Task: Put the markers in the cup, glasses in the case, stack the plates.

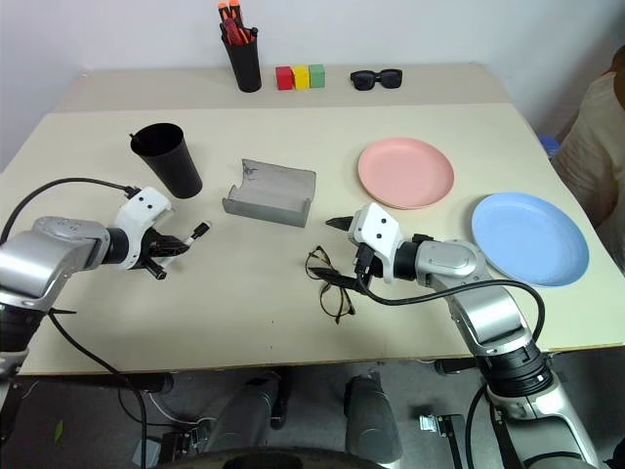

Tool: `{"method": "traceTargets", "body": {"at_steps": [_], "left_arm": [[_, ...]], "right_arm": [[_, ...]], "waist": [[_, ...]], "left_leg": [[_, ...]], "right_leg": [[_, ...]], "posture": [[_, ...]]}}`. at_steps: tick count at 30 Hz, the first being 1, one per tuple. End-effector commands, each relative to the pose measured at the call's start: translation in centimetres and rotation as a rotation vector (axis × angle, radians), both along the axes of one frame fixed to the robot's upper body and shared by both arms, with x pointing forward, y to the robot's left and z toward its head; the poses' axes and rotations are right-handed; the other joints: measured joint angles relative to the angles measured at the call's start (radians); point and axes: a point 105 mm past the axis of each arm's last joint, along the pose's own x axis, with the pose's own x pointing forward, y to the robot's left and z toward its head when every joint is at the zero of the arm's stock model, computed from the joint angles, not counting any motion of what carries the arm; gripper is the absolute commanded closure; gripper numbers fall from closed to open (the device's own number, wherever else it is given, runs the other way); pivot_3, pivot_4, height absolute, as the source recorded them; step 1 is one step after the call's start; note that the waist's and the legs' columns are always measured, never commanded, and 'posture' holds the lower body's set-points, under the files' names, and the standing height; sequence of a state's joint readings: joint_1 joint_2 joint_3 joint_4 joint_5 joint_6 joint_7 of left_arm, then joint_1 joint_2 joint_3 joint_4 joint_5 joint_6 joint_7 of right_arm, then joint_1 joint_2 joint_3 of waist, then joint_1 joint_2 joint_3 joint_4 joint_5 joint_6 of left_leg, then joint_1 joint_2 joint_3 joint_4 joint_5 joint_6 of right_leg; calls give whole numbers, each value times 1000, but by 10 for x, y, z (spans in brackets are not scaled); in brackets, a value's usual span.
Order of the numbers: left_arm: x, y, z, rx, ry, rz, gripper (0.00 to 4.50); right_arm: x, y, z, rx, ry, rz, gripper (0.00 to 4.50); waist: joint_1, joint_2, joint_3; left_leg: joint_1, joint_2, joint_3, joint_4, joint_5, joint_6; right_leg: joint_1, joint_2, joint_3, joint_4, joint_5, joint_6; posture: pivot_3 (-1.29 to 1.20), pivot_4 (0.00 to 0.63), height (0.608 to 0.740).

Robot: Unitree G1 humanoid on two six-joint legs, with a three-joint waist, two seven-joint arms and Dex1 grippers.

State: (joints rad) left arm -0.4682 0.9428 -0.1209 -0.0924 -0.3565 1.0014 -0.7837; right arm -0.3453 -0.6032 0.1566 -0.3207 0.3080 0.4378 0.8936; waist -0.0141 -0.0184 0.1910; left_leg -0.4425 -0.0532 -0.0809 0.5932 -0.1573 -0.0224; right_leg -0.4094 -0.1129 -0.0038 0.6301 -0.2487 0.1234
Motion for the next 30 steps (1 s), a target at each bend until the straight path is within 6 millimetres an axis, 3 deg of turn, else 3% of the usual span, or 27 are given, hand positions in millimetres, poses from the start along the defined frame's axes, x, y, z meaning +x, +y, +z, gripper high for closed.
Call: {"method": "traceTargets", "body": {"at_steps": [1,4,6,10,14,19,27,30], "left_arm": [[-11,-20,50,-204,-197,-128,4424],[-16,-29,90,-381,-392,-157,4424],[-9,-28,118,-475,-551,-105,4424],[28,-9,157,-446,-894,170,4424],[61,6,176,-388,-1080,480,4424],[81,8,176,-345,-1176,607,4424],[95,12,158,-376,-1138,636,4424],[95,14,155,-374,-1133,647,3420]], "right_arm": [[-4,6,12,8,-54,38,0],[1,9,16,29,-69,34,0],[7,15,22,60,-88,25,0],[15,28,32,105,-125,29,0],[16,38,36,129,-138,52,0],[14,48,39,150,-146,69,0],[10,50,40,165,-146,54,0],[9,49,40,165,-144,47,0]], "waist": [[0,0,0],[5,0,0],[6,0,0],[8,0,0],[11,-1,0],[5,-1,0],[2,-1,0],[3,-1,0]], "left_leg": [[0,0,0,0,0,0],[-1,0,-1,1,0,0],[-1,0,-1,1,0,0],[0,-1,-1,3,0,0],[0,-4,-1,3,0,0],[0,-5,1,3,0,0],[0,-4,3,3,0,0],[0,-4,3,3,0,0]], "right_leg": [[-1,0,0,0,0,0],[0,-1,0,0,0,0],[1,-1,0,0,0,0],[2,-1,-1,0,1,1],[2,0,-1,1,3,4],[2,0,-1,1,3,5],[2,1,-1,2,3,5],[2,1,-1,2,3,5]], "posture": [[0,150,740],[0,150,740],[0,150,740],[0,150,740],[0,150,740],[0,150,740],[0,150,740],[0,150,740]]}}
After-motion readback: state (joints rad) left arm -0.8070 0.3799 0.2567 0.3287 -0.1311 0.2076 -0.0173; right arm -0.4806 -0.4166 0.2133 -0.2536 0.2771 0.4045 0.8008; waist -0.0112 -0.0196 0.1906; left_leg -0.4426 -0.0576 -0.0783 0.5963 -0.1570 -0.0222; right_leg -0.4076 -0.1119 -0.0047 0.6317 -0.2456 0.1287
